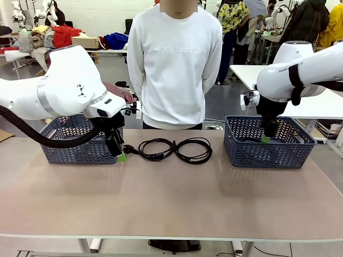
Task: Organize the cables according to human instructions.
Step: Pick up a bundle of cables and place it in the basket indicated by the human.
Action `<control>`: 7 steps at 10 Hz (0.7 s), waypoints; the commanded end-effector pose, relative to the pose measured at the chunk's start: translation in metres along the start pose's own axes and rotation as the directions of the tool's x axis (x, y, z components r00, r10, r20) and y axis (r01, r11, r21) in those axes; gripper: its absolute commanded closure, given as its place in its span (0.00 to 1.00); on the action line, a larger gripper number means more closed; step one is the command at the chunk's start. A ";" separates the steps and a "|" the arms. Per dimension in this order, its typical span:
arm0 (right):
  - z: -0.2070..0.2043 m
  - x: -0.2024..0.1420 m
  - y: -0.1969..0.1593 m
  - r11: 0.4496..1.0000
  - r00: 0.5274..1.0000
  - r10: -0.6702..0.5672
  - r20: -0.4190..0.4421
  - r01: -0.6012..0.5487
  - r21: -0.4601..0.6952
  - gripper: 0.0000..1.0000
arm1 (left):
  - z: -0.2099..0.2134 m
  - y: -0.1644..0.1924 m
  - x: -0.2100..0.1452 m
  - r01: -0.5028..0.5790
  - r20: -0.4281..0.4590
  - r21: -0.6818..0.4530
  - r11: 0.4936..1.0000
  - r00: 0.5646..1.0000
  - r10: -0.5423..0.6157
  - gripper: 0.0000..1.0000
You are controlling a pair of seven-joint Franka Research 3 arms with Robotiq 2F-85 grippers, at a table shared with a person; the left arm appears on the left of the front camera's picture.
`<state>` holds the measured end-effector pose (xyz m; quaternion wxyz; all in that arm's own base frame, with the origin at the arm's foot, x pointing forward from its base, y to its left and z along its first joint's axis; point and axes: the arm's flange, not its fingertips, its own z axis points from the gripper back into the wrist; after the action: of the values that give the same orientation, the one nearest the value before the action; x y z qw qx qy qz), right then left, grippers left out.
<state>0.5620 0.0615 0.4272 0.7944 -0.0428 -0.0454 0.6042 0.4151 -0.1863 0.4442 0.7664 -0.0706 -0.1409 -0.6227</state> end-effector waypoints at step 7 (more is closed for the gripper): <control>0.042 0.016 0.002 0.989 0.976 -0.146 0.161 0.144 0.024 0.00 | 0.001 -0.001 -0.002 -0.003 -0.002 -0.002 1.000 1.000 0.003 0.00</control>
<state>0.5654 0.0734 0.4559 0.8176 0.0021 -0.0970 0.5675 0.4151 -0.1863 0.4442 0.7664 -0.0706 -0.1409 -0.6227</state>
